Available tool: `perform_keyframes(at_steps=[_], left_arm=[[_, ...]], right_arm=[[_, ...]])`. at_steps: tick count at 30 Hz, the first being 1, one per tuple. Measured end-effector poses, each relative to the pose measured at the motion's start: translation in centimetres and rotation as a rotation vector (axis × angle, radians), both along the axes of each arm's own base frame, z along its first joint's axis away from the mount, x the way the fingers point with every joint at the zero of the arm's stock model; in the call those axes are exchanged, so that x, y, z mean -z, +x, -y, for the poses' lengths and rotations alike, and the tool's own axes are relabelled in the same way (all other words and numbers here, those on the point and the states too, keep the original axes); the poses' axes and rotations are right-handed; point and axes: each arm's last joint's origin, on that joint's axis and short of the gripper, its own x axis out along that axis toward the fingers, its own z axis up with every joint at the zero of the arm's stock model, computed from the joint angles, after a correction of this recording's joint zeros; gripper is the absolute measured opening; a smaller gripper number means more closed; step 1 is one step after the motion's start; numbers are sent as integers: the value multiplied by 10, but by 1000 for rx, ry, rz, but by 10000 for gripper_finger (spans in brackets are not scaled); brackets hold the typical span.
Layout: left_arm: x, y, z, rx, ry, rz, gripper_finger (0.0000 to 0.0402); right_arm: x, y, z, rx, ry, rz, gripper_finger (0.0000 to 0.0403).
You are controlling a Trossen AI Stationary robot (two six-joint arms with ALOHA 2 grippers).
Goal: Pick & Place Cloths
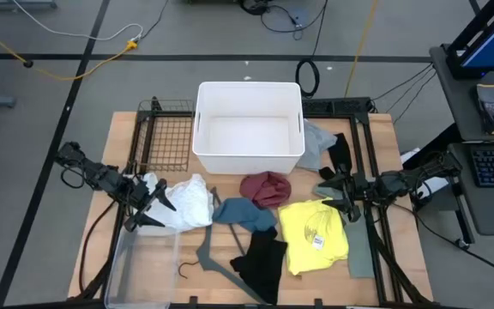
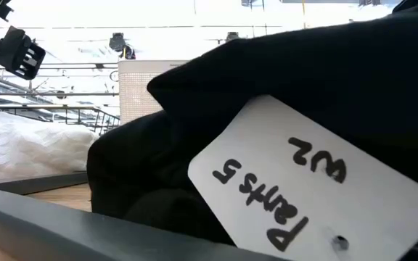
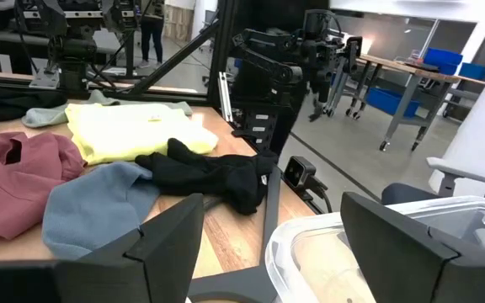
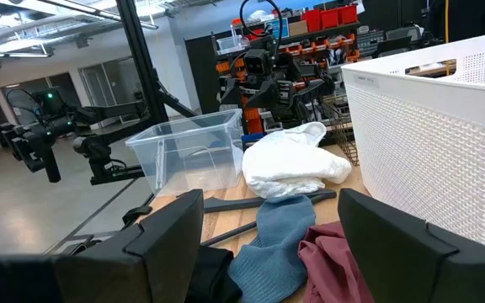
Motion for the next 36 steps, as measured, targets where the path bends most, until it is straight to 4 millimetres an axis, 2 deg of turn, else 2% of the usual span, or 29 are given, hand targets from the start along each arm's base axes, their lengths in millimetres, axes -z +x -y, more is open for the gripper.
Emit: perform_keyframes(at_steps=[25,33,36], left_arm=[[0,0,0,0,0,0,283],[0,0,0,0,0,0,283],[0,0,0,0,0,0,283]], right_arm=[[0,0,0,-3,7,1,267],[-2,0,0,-17,266,-2,267],[-8,-1,2,11,304,61,267]])
